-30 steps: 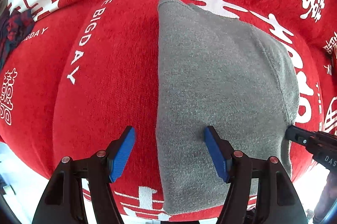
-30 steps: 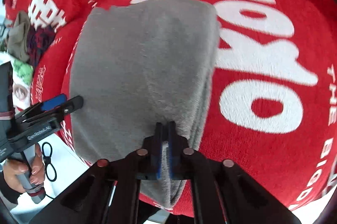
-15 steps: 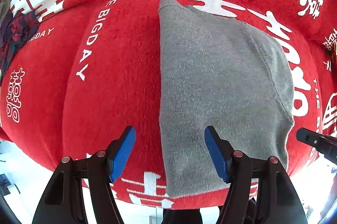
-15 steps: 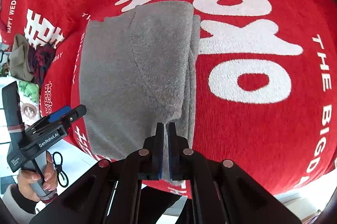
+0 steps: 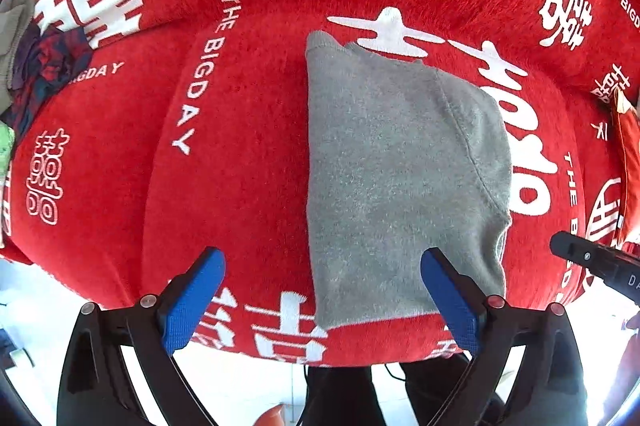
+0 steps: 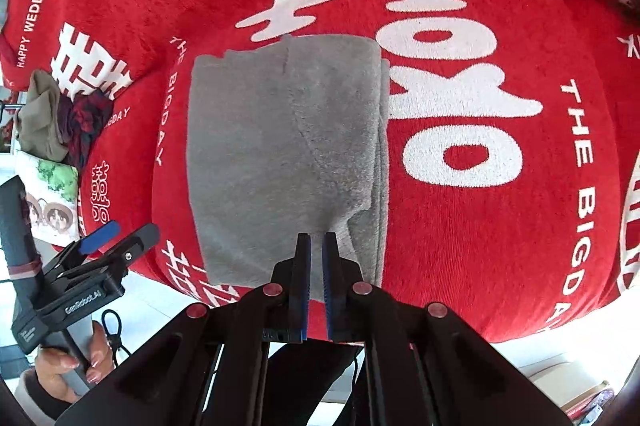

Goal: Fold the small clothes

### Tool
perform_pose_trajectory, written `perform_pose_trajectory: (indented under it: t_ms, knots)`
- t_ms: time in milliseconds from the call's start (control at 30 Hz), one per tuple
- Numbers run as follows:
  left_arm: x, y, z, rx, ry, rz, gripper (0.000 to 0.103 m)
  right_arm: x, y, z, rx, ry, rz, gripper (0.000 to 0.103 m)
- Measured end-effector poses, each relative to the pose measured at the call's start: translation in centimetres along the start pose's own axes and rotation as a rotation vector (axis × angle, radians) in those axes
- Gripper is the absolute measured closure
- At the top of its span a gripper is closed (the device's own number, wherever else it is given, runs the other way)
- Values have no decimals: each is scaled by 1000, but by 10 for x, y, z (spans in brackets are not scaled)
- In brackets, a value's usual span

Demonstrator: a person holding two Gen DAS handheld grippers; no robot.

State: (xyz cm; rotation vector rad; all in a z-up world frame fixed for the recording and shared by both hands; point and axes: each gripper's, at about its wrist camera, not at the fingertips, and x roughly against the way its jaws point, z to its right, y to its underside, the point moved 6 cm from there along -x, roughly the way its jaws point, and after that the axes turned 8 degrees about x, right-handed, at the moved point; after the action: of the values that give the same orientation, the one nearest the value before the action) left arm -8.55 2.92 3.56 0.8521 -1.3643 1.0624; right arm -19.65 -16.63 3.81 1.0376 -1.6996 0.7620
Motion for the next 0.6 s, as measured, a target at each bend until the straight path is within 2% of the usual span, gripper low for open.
perform_pose_trajectory:
  t_ms: [33,167,200,233,267,300,367,433,600]
  knots:
    - [3,0,-1,-1,-10,1,1,3,0,-3,2,4,0,97]
    - [18,-2,-6,8,-42,8,1,13,-2,-14,22,26,15,95]
    - [23,-4,-8,3,-75,29,1,16,-2,-17,30,39,15,82]
    - [29,-6,-8,-11,-107,58,1,19,-2,-20,41,57,16,41]
    - [35,-8,-8,-24,-123,81,1,23,-3,-23,49,75,26,18]
    - [40,-9,-8,-32,-130,100,1,29,-4,-26,56,93,52,1]
    - [48,-11,-8,-42,-113,114,1,35,-6,-31,77,136,67,1]
    - [56,-13,-8,-24,-62,109,1,38,-7,-35,78,168,67,1]
    - [70,-16,-10,7,-80,107,1,44,-8,-41,65,166,23,1]
